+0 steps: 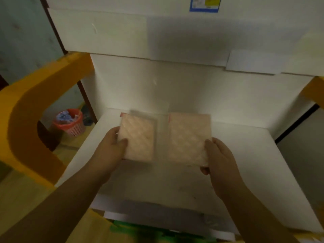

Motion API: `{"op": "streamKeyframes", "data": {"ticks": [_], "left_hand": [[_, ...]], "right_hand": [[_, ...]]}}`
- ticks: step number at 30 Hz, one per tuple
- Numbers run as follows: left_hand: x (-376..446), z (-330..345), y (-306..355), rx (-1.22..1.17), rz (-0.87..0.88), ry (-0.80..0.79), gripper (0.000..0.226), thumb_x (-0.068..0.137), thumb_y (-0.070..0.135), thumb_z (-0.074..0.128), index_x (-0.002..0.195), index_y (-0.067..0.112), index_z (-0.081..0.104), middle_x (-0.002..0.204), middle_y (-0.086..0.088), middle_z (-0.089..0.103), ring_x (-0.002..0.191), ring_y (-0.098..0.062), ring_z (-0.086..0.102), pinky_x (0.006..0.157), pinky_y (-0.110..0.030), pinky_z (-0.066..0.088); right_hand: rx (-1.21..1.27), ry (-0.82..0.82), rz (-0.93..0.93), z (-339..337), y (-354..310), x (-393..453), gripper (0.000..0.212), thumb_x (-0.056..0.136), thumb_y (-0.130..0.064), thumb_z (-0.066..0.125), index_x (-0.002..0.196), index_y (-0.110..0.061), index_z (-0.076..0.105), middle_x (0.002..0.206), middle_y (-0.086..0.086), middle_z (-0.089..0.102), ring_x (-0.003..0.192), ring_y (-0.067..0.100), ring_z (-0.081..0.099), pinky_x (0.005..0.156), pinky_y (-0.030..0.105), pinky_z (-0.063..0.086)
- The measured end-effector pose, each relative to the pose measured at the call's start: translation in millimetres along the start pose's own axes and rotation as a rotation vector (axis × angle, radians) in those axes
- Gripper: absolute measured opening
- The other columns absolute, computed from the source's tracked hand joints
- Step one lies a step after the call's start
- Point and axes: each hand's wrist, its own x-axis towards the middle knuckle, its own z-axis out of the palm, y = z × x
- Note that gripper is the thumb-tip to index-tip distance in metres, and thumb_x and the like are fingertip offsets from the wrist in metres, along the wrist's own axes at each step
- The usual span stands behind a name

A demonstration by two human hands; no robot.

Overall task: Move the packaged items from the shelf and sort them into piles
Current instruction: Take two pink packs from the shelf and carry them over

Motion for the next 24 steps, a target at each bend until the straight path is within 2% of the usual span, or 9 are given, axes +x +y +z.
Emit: {"op": "streamKeyframes", "data": {"ticks": [3, 5, 8, 10, 13, 16, 18, 21, 24], "left_hand": [[25, -10, -7, 0.15, -0.005, 0.006, 0.04, 0.101, 0.021, 0.045, 0.141, 0.018, 0.041, 0.123, -0.004, 0.055, 0.105, -0.022, 0.055, 0.088, -0.039, 0.048], [38, -15, -9, 0.234, 0.001, 0.052, 0.041, 0.1, 0.018, 0.044, 0.141, 0.013, 0.041, 0.125, -0.009, 0.054, 0.102, -0.023, 0.052, 0.088, -0.041, 0.047], [50, -24, -11, 0.354, 0.016, 0.09, 0.043, 0.098, 0.012, 0.045, 0.141, 0.008, 0.041, 0.114, -0.007, 0.051, 0.096, -0.023, 0.05, 0.08, -0.036, 0.043], [56, -30, -14, 0.436, 0.033, 0.085, 0.041, 0.097, 0.011, 0.047, 0.137, 0.005, 0.043, 0.111, -0.009, 0.053, 0.095, -0.029, 0.054, 0.077, -0.037, 0.043], [62, -35, -19, 0.583, 0.058, 0.082, 0.036, 0.094, 0.009, 0.05, 0.129, 0.001, 0.047, 0.115, -0.022, 0.059, 0.101, -0.038, 0.057, 0.08, -0.042, 0.046], [63, -36, -24, 0.749, 0.055, 0.065, 0.042, 0.097, 0.012, 0.046, 0.138, 0.004, 0.041, 0.132, -0.021, 0.05, 0.118, -0.036, 0.049, 0.096, -0.041, 0.038], [61, -35, -26, 0.773, 0.055, 0.052, 0.048, 0.097, 0.015, 0.046, 0.143, 0.007, 0.035, 0.141, -0.019, 0.045, 0.128, -0.037, 0.042, 0.105, -0.044, 0.033], [56, -34, -26, 0.801, 0.037, 0.081, 0.059, 0.096, 0.025, 0.048, 0.149, 0.014, 0.025, 0.147, -0.015, 0.041, 0.132, -0.038, 0.037, 0.103, -0.049, 0.035], [52, -33, -24, 0.822, 0.111, 0.093, 0.061, 0.093, 0.029, 0.054, 0.147, 0.018, 0.029, 0.145, -0.014, 0.041, 0.13, -0.037, 0.038, 0.101, -0.051, 0.035]], "right_hand": [[0.001, 0.04, 0.024, 15, 6, -1, 0.027, 0.104, -0.025, 0.043, 0.096, -0.01, 0.063, 0.076, 0.007, 0.059, 0.055, 0.014, 0.05, 0.042, 0.024, 0.039], [-0.017, 0.064, 0.044, 21, 9, -2, 0.027, 0.103, -0.025, 0.044, 0.096, -0.008, 0.063, 0.079, 0.009, 0.061, 0.062, 0.018, 0.053, 0.045, 0.026, 0.041], [-0.017, 0.095, 0.051, 29, 8, -2, 0.026, 0.103, -0.026, 0.044, 0.095, -0.012, 0.065, 0.083, 0.01, 0.064, 0.067, 0.02, 0.055, 0.047, 0.025, 0.043], [-0.015, 0.102, 0.055, 32, 7, 0, 0.027, 0.103, -0.028, 0.043, 0.098, -0.013, 0.065, 0.088, 0.013, 0.066, 0.071, 0.02, 0.057, 0.049, 0.025, 0.044], [-0.016, 0.088, 0.046, 37, 5, 2, 0.029, 0.103, -0.031, 0.043, 0.099, -0.013, 0.065, 0.093, 0.015, 0.066, 0.073, 0.022, 0.056, 0.05, 0.025, 0.044], [-0.036, 0.079, 0.039, 43, 5, 4, 0.03, 0.103, -0.033, 0.044, 0.097, -0.014, 0.066, 0.091, 0.014, 0.066, 0.073, 0.022, 0.057, 0.055, 0.028, 0.045], [-0.036, 0.067, 0.038, 45, 6, 6, 0.031, 0.103, -0.034, 0.044, 0.096, -0.013, 0.066, 0.084, 0.012, 0.064, 0.07, 0.021, 0.055, 0.054, 0.029, 0.044], [-0.043, 0.056, 0.037, 47, 10, 10, 0.029, 0.102, -0.032, 0.048, 0.094, -0.01, 0.064, 0.075, 0.005, 0.062, 0.063, 0.018, 0.052, 0.049, 0.025, 0.043], [-0.09, 0.065, 0.05, 47, 14, 16, 0.023, 0.099, -0.035, 0.054, 0.099, -0.014, 0.065, 0.083, 0.004, 0.068, 0.066, 0.015, 0.058, 0.05, 0.022, 0.046]]}}
